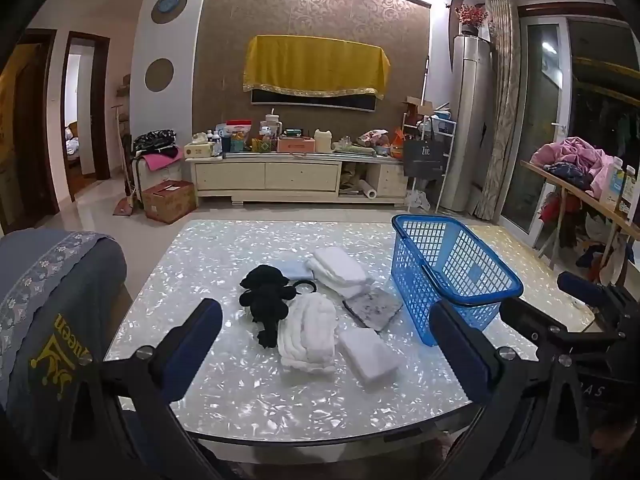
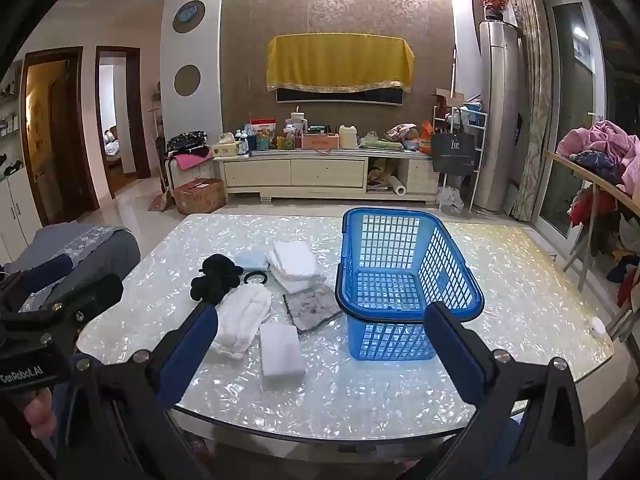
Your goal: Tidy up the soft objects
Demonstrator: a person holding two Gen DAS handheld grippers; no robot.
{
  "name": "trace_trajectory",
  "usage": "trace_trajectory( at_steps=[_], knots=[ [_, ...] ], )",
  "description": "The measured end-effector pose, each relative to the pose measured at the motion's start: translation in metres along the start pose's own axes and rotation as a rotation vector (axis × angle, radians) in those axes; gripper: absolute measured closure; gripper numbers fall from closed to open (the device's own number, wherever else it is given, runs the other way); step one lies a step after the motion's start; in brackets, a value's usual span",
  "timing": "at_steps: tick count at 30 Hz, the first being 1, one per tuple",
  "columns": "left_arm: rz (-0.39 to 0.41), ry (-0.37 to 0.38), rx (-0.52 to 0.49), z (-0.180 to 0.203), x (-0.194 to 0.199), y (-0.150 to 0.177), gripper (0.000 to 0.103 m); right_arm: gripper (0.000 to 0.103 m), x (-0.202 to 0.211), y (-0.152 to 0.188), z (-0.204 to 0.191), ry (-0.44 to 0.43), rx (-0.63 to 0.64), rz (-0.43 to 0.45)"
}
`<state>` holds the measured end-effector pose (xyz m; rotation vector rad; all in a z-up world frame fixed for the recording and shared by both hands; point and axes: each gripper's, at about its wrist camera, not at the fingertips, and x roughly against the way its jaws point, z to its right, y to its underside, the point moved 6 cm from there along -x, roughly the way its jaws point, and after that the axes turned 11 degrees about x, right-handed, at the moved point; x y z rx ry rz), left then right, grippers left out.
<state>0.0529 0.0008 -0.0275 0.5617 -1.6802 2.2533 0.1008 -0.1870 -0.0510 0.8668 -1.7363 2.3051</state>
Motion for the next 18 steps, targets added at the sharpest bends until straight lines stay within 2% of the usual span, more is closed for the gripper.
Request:
trace_trajectory(
  at_steps=[11, 12, 18],
  knots=[
    [0.01, -0.029, 0.029, -0.001, 0.005, 0.006, 0.0, 0.0, -0.001, -0.002, -0.006, -0.007, 0.002, -0.001],
    [-0.013, 0.012, -0.009, 0.006, -0.002, 0.006, 0.0, 0.0, 0.003, 0.0, 0.001, -0.013, -0.002, 0.003],
    [-0.013, 0.012, -0.011, 0.008, -0.001, 0.006, 0.0, 0.0, 0.003, 0.001, 0.0, -0.016, -0.002, 0.005]
  ],
)
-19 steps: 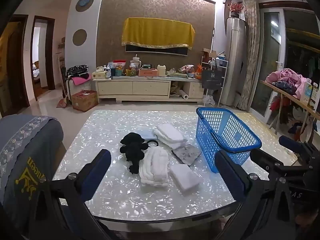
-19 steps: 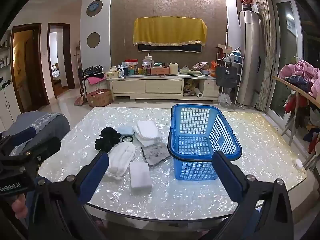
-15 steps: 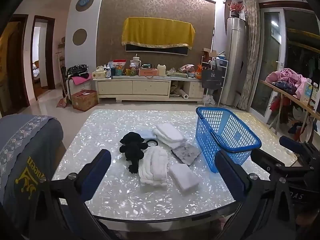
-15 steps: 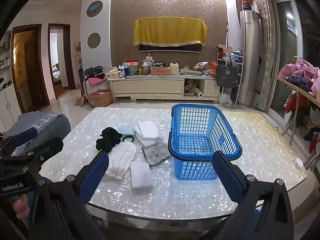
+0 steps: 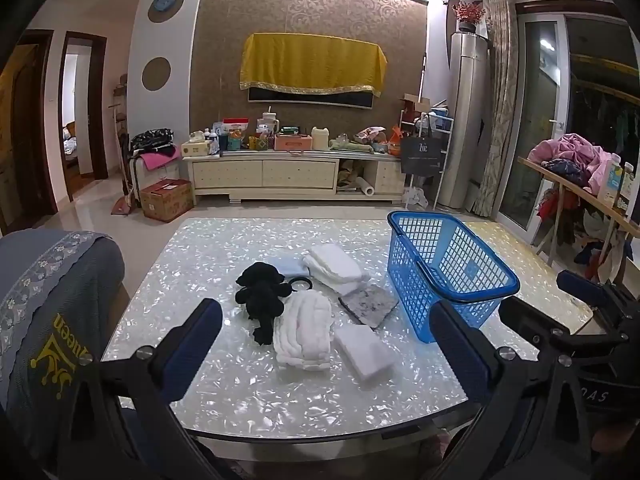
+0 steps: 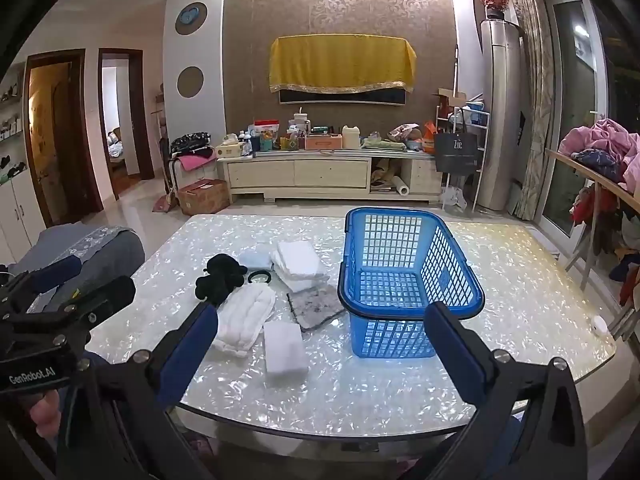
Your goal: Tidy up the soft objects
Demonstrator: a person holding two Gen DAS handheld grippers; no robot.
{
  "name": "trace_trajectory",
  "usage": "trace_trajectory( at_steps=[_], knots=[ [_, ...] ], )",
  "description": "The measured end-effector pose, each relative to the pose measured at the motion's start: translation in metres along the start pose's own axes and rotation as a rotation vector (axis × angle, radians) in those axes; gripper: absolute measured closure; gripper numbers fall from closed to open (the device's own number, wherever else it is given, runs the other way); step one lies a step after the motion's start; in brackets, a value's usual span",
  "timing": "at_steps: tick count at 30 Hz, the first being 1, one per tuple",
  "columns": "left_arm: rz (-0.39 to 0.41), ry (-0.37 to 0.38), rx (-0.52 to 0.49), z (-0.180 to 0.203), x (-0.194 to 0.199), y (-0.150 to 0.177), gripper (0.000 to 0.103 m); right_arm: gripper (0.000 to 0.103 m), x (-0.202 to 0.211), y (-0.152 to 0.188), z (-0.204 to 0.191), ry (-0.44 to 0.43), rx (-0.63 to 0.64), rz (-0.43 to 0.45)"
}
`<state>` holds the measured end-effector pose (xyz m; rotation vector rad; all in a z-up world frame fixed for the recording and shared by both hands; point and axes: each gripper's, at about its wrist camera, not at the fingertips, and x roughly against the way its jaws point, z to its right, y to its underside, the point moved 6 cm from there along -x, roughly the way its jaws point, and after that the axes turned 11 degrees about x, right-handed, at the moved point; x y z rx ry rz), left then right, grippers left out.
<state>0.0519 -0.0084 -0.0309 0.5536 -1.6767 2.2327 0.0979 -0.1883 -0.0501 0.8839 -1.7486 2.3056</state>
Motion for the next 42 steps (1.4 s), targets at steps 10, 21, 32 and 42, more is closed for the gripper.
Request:
trace_trajectory(
  at_steps=[10, 21, 32, 42],
  knots=[
    [-0.001, 0.004, -0.001, 0.0022, 0.0022, 0.0003, 0.0, 0.0, 0.002, 0.0, -0.0012, -0.001, -0.002, -0.002],
    [-0.002, 0.005, -0.003, 0.0028, 0.002, -0.0011, 0.0, 0.0, 0.0036, 0.0019, -0.0017, -0.002, -0.002, -0.001],
    [-0.002, 0.01, -0.005, 0.004, 0.0055, -0.0033, 0.0, 0.0, 0.0054, 0.0043, -0.0006, 0.0, -0.002, -0.004],
    [0.001, 0.018, -0.008, 0.006, 0.0075, -0.0016, 0.0, 0.0, 0.0071, 0.0037, 0.0008, 0.004, -0.005, -0.004]
  ],
)
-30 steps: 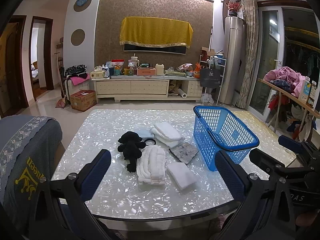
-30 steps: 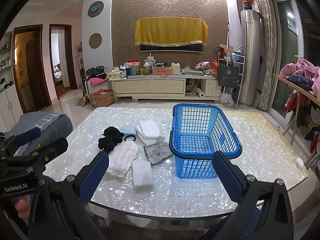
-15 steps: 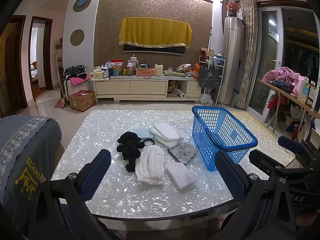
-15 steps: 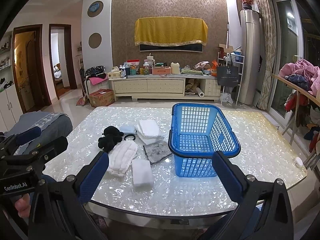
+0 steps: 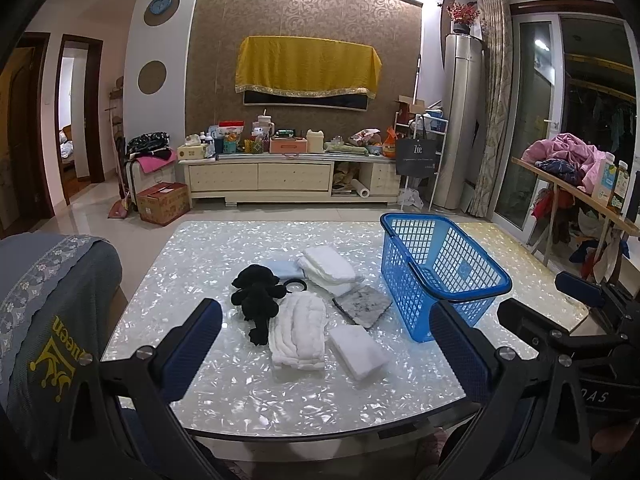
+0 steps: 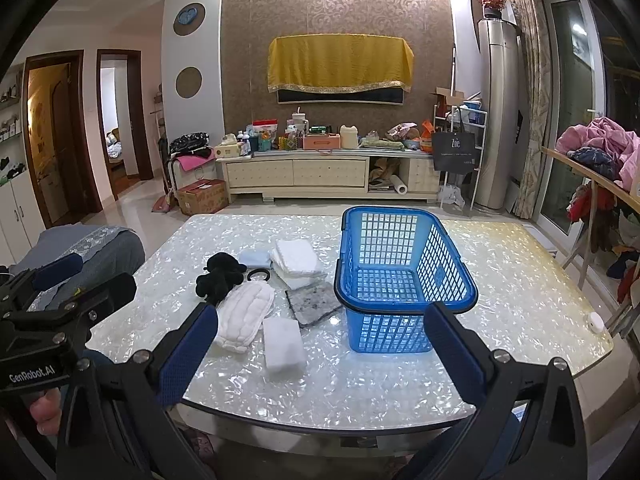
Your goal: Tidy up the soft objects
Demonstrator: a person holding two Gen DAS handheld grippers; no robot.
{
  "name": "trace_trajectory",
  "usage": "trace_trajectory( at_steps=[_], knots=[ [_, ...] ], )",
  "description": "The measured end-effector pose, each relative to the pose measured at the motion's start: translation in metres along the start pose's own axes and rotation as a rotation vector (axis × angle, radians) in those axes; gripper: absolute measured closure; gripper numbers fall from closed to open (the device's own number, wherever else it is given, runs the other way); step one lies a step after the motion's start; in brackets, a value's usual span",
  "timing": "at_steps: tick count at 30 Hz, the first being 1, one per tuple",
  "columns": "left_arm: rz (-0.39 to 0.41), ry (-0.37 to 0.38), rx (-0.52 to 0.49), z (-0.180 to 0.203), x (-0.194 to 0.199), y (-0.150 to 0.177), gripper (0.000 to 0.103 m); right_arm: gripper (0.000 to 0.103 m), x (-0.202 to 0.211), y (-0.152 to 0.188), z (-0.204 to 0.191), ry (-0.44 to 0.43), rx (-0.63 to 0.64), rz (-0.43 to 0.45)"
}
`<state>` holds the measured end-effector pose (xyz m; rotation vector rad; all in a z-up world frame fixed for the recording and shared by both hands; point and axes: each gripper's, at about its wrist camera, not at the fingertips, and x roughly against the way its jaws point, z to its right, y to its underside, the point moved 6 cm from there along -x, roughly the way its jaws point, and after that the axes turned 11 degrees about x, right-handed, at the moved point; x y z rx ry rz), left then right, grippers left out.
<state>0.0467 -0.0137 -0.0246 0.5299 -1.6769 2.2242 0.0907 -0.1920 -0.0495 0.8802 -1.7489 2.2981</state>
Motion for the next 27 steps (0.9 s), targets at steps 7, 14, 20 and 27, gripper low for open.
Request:
trace_trajectory(
  at_steps=[7, 14, 20, 27],
  knots=[
    [0.003, 0.005, -0.002, 0.004, 0.001, 0.0, 0.0, 0.0, 0.001, -0.001, 0.001, 0.008, 0.001, 0.0],
    [0.002, 0.007, -0.011, 0.007, 0.002, 0.0, 0.0, 0.0, 0.002, -0.002, 0.002, 0.015, 0.0, 0.0],
    [0.004, 0.007, -0.013, 0.007, 0.003, 0.0, 0.0, 0.0, 0.002, -0.003, 0.002, 0.015, 0.001, 0.003],
    [-0.017, 0.014, -0.014, 0.011, -0.001, -0.009, 0.0, 0.0, -0.003, -0.012, 0.008, 0.011, 0.001, -0.005]
  ],
)
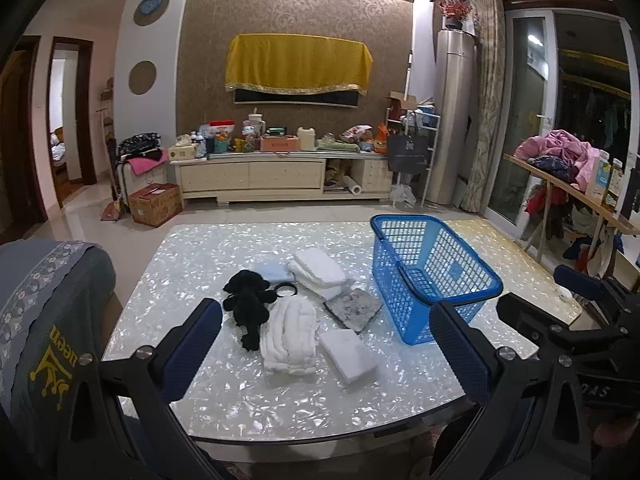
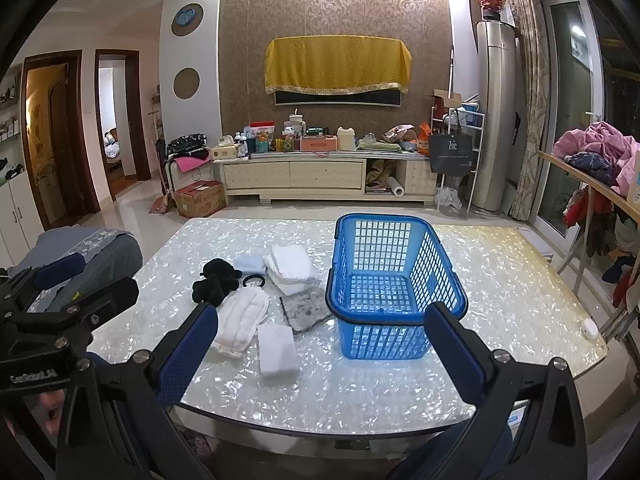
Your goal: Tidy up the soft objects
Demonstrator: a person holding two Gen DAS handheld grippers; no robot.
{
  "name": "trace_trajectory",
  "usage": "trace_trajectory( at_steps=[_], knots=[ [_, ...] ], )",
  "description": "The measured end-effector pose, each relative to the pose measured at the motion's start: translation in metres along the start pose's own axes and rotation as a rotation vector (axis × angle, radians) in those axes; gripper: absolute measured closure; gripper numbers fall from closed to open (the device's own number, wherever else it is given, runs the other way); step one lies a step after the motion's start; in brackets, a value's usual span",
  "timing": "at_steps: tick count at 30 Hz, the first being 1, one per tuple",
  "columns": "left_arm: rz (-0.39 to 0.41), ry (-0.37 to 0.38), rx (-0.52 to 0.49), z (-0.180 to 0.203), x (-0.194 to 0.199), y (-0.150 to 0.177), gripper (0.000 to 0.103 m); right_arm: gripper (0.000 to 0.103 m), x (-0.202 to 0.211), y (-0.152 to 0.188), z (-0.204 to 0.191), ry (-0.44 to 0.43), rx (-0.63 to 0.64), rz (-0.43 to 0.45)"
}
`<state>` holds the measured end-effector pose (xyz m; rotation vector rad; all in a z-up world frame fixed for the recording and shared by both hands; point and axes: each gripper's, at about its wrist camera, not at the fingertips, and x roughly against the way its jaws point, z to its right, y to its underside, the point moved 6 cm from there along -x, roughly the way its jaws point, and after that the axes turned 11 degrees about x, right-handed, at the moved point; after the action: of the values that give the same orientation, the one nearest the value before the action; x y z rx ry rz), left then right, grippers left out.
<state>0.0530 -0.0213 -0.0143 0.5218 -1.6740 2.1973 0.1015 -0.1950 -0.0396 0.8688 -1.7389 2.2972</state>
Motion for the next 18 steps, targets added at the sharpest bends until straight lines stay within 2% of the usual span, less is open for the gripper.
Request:
trace_trajectory(
  at_steps=[9, 14, 18],
  knots=[
    [-0.102, 0.048, -0.025, 0.012, -0.025, -0.035, 0.0, 0.0, -0.025, -0.025, 0.008, -0.038, 0.015, -0.034],
    [-0.211, 0.028, -0.091, 0.015, -0.054, -0.047, 0.0, 0.0, -0.049, -0.04, 0.011, -0.052, 0.046, -0.068],
    [-0.231, 0.03, -0.118, 0.012, -0.07, -0.056, 0.0, 0.0, -0.069, -0.049, 0.006, -0.101, 0.074, -0.118]
  ],
)
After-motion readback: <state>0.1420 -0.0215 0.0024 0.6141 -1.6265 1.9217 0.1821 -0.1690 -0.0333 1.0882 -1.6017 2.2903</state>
